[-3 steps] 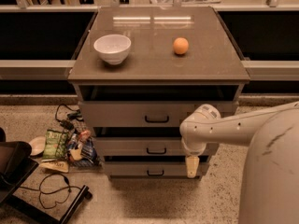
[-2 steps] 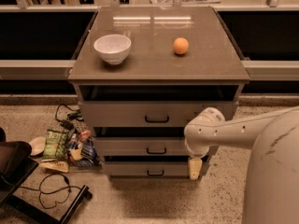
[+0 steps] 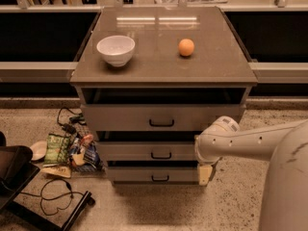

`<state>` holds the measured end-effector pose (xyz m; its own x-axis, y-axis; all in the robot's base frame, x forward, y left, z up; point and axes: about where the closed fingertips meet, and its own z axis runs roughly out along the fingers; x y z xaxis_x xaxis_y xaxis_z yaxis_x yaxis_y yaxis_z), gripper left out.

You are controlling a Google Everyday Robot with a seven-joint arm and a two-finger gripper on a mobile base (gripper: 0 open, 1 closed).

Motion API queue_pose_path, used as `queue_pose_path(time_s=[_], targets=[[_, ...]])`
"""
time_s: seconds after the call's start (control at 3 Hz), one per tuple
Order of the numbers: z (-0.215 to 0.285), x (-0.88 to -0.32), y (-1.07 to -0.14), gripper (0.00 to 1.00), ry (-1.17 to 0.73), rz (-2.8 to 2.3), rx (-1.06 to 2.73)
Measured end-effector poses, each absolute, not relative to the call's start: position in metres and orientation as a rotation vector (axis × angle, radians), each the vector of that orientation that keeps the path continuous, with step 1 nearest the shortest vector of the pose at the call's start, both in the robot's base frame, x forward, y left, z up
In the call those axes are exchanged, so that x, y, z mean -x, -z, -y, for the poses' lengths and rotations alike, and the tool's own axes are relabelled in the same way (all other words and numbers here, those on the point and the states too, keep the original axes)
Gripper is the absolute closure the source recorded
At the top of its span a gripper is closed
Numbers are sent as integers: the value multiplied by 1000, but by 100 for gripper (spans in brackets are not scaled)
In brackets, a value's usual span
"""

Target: Open middle drawer

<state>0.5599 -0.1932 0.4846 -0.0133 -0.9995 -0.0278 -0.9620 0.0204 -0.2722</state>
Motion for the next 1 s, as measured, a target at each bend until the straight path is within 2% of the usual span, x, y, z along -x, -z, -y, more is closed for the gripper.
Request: queue_pose_path(time_s=[1.0], targets=[[191,-574,-470,0,286,-2018,2060]])
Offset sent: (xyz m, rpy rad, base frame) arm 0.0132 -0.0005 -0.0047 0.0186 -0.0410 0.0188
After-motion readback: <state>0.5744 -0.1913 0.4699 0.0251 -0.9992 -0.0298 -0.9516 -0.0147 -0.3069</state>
